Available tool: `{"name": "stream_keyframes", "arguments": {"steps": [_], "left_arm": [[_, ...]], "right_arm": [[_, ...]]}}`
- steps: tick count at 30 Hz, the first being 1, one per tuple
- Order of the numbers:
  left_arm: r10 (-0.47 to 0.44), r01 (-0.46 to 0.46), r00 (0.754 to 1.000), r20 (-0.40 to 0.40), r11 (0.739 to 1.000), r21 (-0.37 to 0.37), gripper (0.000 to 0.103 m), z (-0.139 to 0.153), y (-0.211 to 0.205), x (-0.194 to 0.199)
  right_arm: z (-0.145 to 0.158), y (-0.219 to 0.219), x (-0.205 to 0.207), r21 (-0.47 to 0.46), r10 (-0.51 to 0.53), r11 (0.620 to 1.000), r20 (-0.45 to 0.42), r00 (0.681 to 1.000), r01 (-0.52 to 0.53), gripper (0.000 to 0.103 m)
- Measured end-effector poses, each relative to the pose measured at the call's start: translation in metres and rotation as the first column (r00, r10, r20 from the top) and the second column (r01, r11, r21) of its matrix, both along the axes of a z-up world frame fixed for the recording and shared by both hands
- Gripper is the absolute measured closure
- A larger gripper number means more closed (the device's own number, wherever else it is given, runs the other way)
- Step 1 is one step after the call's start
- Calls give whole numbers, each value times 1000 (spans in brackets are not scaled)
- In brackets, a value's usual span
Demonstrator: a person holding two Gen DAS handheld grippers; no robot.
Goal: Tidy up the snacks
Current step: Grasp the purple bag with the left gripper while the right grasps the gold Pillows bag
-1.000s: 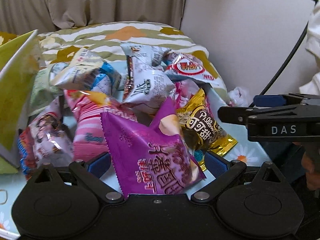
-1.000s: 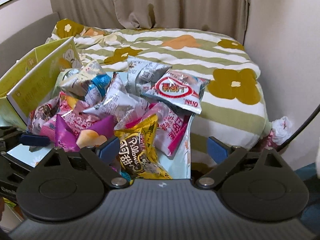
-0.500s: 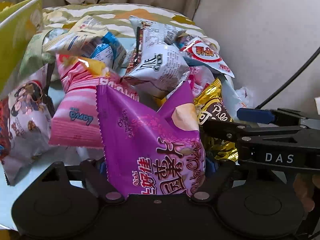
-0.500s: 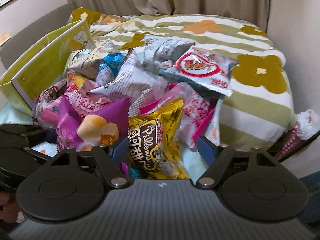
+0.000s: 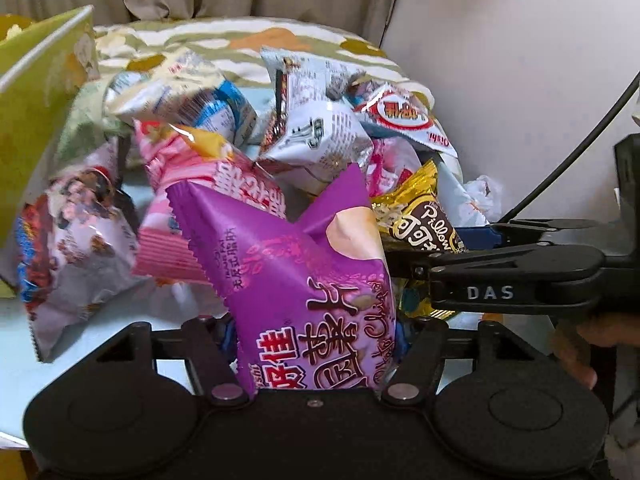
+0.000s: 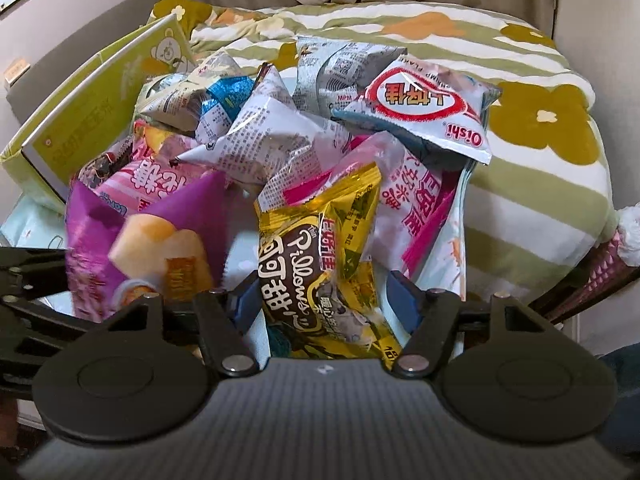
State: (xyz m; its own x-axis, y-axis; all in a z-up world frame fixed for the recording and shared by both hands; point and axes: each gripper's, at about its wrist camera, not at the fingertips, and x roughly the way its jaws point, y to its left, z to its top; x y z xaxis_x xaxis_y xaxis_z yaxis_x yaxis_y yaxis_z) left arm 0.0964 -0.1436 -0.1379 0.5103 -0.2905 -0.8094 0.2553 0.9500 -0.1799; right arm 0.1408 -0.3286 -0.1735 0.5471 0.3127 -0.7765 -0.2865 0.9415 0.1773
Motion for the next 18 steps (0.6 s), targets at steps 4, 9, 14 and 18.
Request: {"name": "stream_keyframes", "arguments": {"steps": [4, 9, 14, 18], "left_arm": [[3, -3, 1000, 21, 1000, 10, 34, 6, 3, -3], [12, -13, 999, 48, 1000, 12, 34, 16, 6, -7], [24, -24, 997, 78, 1000, -3, 34, 32, 11, -12], [44, -41, 992, 114, 999, -31, 34, 53, 21, -17]], "right_arm": [[-2, 4, 1, -17, 15, 1000, 4, 1000, -15, 24], [-1, 9, -1, -19, 9, 1000, -1, 1000, -9, 34], [12, 2, -5, 48, -42, 998, -32, 999, 43, 44], [28, -2, -11, 65, -78, 995, -27, 997, 80, 45]]}}
